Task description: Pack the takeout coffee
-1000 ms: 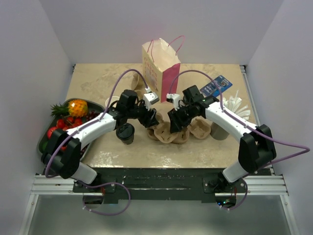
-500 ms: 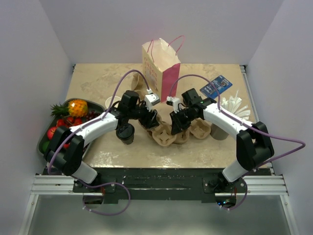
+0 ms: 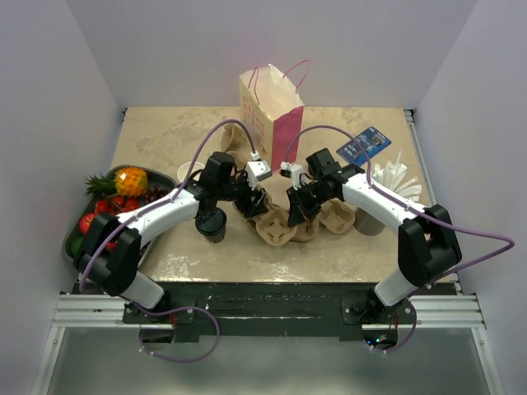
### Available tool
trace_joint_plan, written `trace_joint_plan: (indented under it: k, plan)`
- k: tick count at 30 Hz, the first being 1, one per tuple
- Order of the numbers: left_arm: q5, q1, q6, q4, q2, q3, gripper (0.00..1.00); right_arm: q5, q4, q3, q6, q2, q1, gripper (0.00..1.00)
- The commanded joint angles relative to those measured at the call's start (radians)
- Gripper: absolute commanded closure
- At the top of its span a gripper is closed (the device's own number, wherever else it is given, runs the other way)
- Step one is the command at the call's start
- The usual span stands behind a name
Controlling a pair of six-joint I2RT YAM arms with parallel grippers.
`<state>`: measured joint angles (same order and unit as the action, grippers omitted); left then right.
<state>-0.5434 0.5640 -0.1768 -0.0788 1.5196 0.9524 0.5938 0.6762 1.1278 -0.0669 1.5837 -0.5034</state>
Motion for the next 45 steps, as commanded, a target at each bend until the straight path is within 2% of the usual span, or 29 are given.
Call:
trace_joint_plan:
  k: [1, 7, 15, 18, 24, 25, 28, 29, 30, 32, 35, 38, 45]
  plan:
    - [0.032, 0.039, -0.093, -0.018, -0.045, 0.029, 0.31, 0.026, -0.001, 0.039, -0.002, -0.028, 0.002, 1.0]
    - [0.189, 0.039, -0.127, -0.03, -0.061, 0.016, 0.34, 0.02, 0.02, 0.05, -0.027, -0.027, 0.003, 1.0]
    - [0.206, -0.039, -0.162, -0.05, -0.091, 0.059, 0.36, -0.011, 0.054, 0.038, -0.071, -0.024, 0.003, 1.0]
    - [0.157, -0.068, -0.167, -0.071, -0.093, 0.068, 0.36, -0.012, 0.052, 0.036, -0.065, -0.025, 0.002, 1.0]
    - [0.145, -0.069, -0.167, -0.078, -0.102, 0.1, 0.37, -0.032, 0.057, 0.036, -0.074, -0.024, 0.003, 1.0]
    - [0.128, -0.069, -0.173, -0.085, -0.104, 0.111, 0.36, -0.032, 0.056, 0.036, -0.071, -0.024, 0.003, 1.0]
    - [-0.056, -0.069, -0.17, -0.124, -0.111, 0.127, 0.31, -0.031, 0.049, 0.04, -0.062, -0.025, 0.002, 1.0]
    - [-0.193, -0.069, -0.165, -0.136, -0.117, 0.126, 0.29, -0.035, 0.048, 0.043, -0.059, -0.025, 0.003, 1.0]
    - [-0.229, -0.064, -0.15, -0.145, -0.124, 0.121, 0.28, -0.035, 0.046, 0.043, -0.059, -0.025, 0.005, 1.0]
    - [-0.192, -0.041, -0.096, -0.098, -0.144, 0.079, 0.24, -0.035, 0.048, 0.046, -0.059, -0.022, 0.005, 1.0]
    - [-0.104, -0.027, -0.084, -0.084, -0.141, 0.036, 0.23, -0.035, 0.045, 0.046, -0.059, -0.024, 0.006, 1.0]
    - [-0.035, -0.018, -0.066, -0.079, -0.112, 0.025, 0.24, -0.035, 0.04, 0.043, -0.05, -0.027, 0.008, 1.0]
    - [-0.004, 0.008, -0.056, -0.061, -0.049, 0.035, 0.31, -0.032, 0.037, 0.044, -0.048, -0.028, 0.006, 1.0]
